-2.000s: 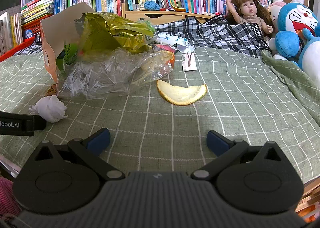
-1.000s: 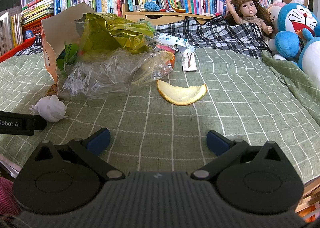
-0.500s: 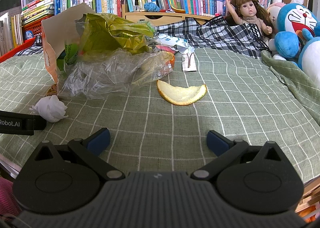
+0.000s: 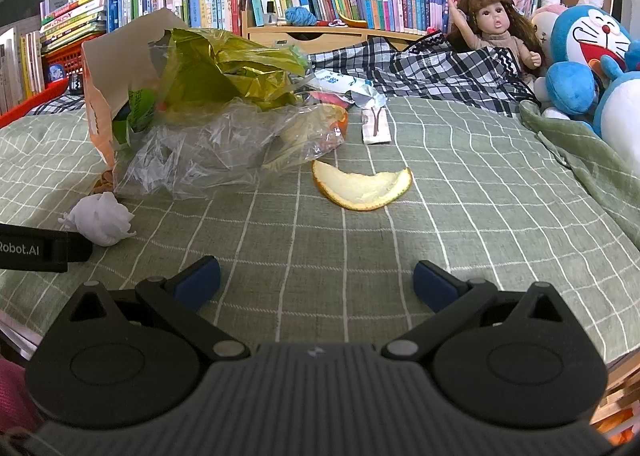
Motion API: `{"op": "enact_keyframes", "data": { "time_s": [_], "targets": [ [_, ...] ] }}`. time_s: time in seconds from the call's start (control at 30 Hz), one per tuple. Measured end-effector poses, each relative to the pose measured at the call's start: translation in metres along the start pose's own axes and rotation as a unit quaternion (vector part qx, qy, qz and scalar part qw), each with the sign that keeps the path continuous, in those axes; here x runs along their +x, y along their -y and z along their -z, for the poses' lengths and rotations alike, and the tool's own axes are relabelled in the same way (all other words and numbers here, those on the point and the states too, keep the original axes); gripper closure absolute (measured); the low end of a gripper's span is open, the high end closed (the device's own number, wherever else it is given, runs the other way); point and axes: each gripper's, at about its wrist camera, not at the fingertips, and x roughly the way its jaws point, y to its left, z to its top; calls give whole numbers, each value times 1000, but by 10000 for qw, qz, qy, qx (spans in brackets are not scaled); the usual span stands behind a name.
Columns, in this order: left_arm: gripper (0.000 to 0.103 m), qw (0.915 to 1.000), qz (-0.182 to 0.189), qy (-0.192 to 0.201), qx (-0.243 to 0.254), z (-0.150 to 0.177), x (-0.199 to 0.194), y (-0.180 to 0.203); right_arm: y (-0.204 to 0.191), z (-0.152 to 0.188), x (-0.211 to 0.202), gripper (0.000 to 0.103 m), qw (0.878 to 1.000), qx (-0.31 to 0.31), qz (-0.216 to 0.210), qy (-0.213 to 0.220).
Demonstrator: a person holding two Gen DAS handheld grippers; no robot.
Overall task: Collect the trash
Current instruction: 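Grasp the white tissue with the left tool while the right tool grasps the orange peel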
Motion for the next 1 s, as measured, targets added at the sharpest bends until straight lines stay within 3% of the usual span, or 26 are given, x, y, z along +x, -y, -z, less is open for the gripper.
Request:
{"op": "enact_keyframes", "data": {
  "time_s": [0.37,0.7,1.0],
  "targets": [
    [0,9999,31,110,27,3,0,-2,-2,10,-4,0,9995,21,44,301],
    [0,9999,86,100,80,0,-1,-1,3,-1,-5,0,9996,76,-178,225],
    [0,9981,538,234,176,-3,-16,5,16,-18,-7,0,9978,62,-346,558]
  ]
}}
